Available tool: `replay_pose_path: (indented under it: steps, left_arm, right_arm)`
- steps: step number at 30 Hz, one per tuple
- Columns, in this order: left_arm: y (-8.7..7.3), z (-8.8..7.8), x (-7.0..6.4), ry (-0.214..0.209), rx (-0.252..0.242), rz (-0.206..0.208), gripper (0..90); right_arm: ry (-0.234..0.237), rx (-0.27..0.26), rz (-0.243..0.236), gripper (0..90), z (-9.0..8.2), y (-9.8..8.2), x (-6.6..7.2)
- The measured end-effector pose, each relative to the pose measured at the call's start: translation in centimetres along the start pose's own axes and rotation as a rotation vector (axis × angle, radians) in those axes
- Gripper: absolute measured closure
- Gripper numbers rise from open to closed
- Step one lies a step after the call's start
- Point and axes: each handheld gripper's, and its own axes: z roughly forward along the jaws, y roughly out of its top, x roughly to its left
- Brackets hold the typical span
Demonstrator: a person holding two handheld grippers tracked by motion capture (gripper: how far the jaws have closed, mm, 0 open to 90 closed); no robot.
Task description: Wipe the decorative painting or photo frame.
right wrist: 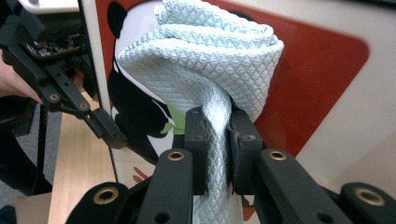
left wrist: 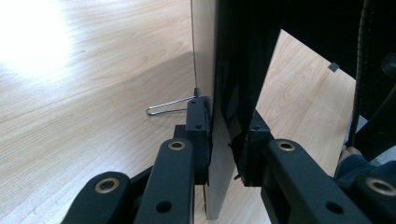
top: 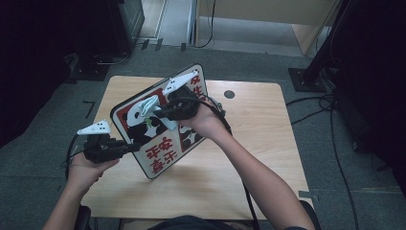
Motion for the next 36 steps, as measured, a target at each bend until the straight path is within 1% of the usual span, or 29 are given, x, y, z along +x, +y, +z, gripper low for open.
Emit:
replay_pose_path:
  steps: [9,20,22,25,29,31,36]
  left_arm:
    - [0.0,0.0,0.0,-0.003,-0.001,-0.002,78.3]
    - [0.0,0.0,0.1,-0.008,0.001,-0.001,78.2]
    - [0.0,0.0,0.1,-0.007,0.000,-0.001,78.2]
    - [0.0,0.0,0.1,-0.008,0.000,-0.003,78.3]
    - [0.1,0.0,0.1,-0.008,0.001,-0.005,78.4]
    - [0.1,0.0,0.1,-0.008,0.001,-0.005,78.4]
    - [0.1,0.0,0.2,-0.013,0.002,-0.004,78.3]
  right_arm:
    - [0.015,0.008,0.023,80.5,0.8,-1.9,0.1]
    - [0.032,0.008,0.064,80.5,1.5,-4.0,0.1]
    - [0.036,0.010,0.066,80.4,1.6,-4.3,0.1]
    - [0.042,-0.001,0.061,80.5,1.7,-4.8,0.1]
    - [0.053,0.003,0.069,80.5,2.1,-5.6,0.2]
    - [0.054,0.003,0.064,80.5,2.2,-6.0,0.2]
    - [0.059,0.001,0.079,80.5,2.5,-6.7,0.3]
